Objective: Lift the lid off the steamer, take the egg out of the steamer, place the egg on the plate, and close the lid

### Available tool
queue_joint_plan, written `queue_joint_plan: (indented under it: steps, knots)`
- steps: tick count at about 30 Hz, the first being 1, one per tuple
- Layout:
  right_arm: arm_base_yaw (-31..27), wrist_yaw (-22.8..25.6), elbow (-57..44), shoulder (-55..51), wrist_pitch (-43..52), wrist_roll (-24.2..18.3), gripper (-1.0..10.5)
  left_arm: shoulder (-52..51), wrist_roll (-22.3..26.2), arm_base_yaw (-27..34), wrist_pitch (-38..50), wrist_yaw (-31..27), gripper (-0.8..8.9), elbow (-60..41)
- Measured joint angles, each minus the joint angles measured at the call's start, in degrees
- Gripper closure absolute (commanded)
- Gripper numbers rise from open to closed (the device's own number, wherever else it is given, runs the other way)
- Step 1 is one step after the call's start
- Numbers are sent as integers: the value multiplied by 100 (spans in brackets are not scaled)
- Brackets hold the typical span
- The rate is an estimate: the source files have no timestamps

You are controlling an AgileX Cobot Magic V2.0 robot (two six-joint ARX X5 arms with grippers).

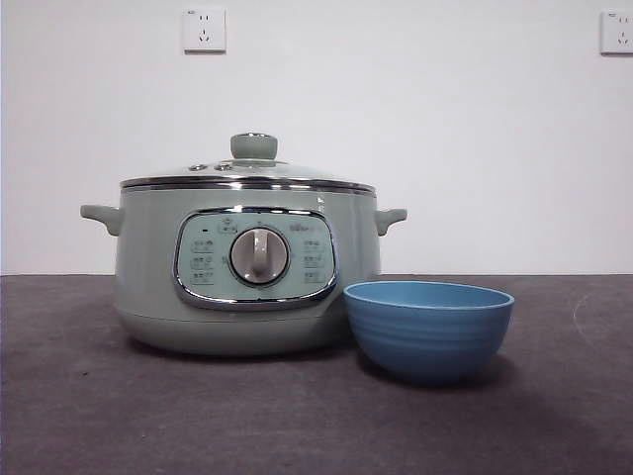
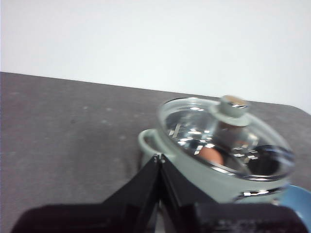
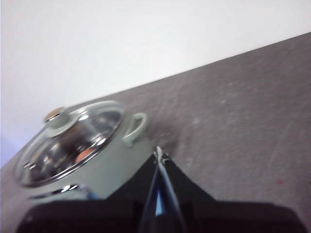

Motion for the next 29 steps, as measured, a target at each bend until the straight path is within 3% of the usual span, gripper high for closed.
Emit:
queue_joint_plan:
  steps: [7, 15, 18, 27, 29]
  knots:
    - [46, -907, 1561, 1285, -1484, -909, 958, 748, 127, 0, -955, 850, 822, 1196]
    - [243, -1436, 3484, 2507, -3609, -2378, 958, 1635, 704, 0, -2186, 1735, 822, 2312]
    - [334, -1563, 3945, 2785, -4262, -2741, 958, 1875, 901, 0, -2575, 1943, 822, 2667]
    - [446, -1572, 4124, 2962, -4861, -3005, 935, 2131, 1137, -2, -3067, 2085, 808, 3136]
    - [446, -1572, 4124, 2962, -4861, -3010, 874, 2131, 1145, -2, -3071, 2083, 727, 3136]
